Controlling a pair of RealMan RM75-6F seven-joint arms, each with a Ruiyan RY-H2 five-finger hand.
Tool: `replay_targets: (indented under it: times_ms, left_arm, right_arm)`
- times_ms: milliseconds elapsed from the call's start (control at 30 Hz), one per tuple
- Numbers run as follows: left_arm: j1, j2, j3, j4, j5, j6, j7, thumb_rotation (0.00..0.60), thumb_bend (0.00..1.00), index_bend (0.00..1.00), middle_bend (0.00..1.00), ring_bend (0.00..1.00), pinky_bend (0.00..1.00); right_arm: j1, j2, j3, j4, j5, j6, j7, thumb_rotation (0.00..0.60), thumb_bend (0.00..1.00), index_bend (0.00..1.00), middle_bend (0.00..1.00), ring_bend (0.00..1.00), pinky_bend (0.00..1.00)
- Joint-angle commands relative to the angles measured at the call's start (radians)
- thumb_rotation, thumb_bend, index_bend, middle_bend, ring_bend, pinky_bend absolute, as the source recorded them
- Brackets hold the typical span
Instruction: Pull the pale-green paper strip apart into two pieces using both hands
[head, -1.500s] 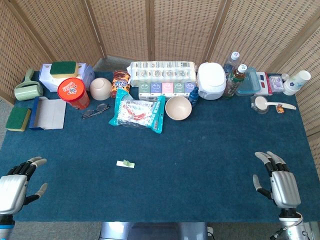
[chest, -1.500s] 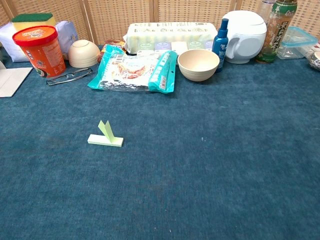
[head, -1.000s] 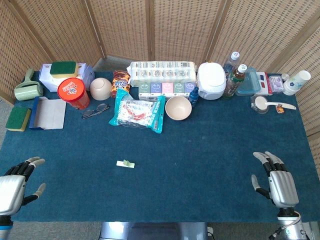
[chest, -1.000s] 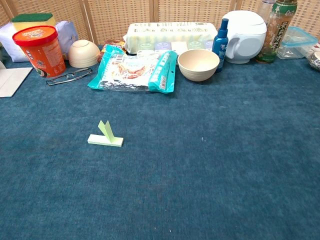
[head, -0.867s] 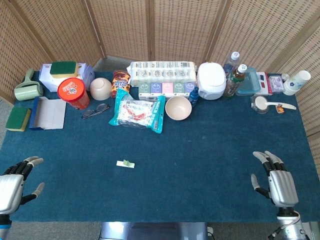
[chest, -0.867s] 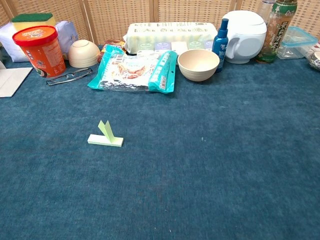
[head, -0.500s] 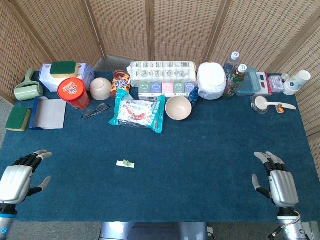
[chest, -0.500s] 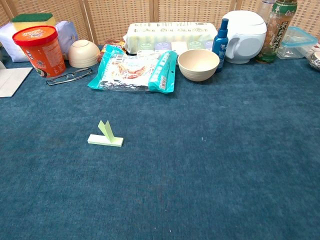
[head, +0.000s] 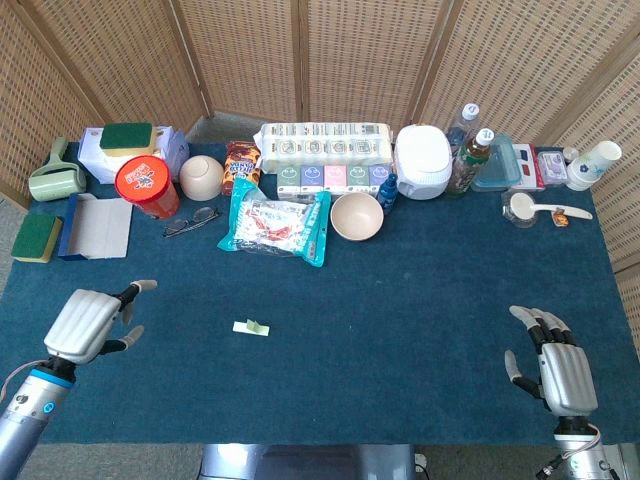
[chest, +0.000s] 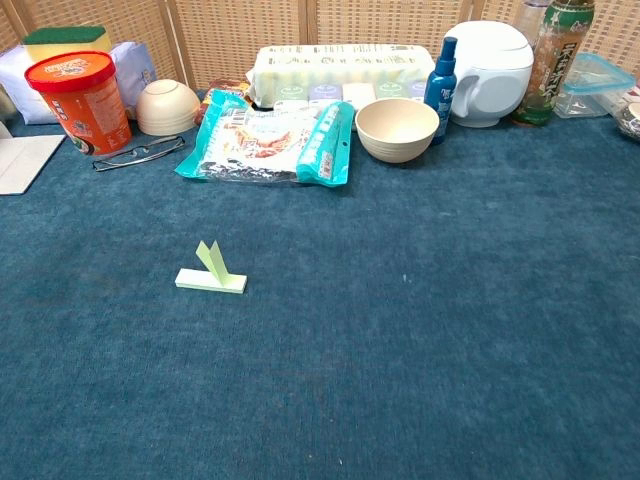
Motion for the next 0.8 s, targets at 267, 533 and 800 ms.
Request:
replay_targets:
  times_ms: [267,533,800]
  left_arm:
    - [-0.130,-0.064,-0.019,0.058,-0.029,-0.152,0.046,0.600,0.27,0.27,0.95,1.00,1.00]
    - [-0.161,-0.118,-0.014,0.063,-0.113,-0.192,0.111,0.600,0.27,0.35,0.97,1.00,1.00]
    - [-0.185,-0.169,-0.005,0.086,-0.168,-0.209,0.159,0.600,0.27,0.36,0.97,1.00,1.00]
  right_arm:
    - [-0.009,0.005,-0.003,-0.010,0.004,0.008,-0.006,0.600,0.48,0.17,0.24,0.19,0.16]
    - [-0.013,0.008,-0.003,-0.005,0.011,0.005,-0.001,0.600,0.48,0.17,0.24,0.19,0.16]
    - [-0.009,0.001,0.000,0.002,0.018,-0.005,-0.001,0.600,0.48,0.17,0.24,0.19,0.16]
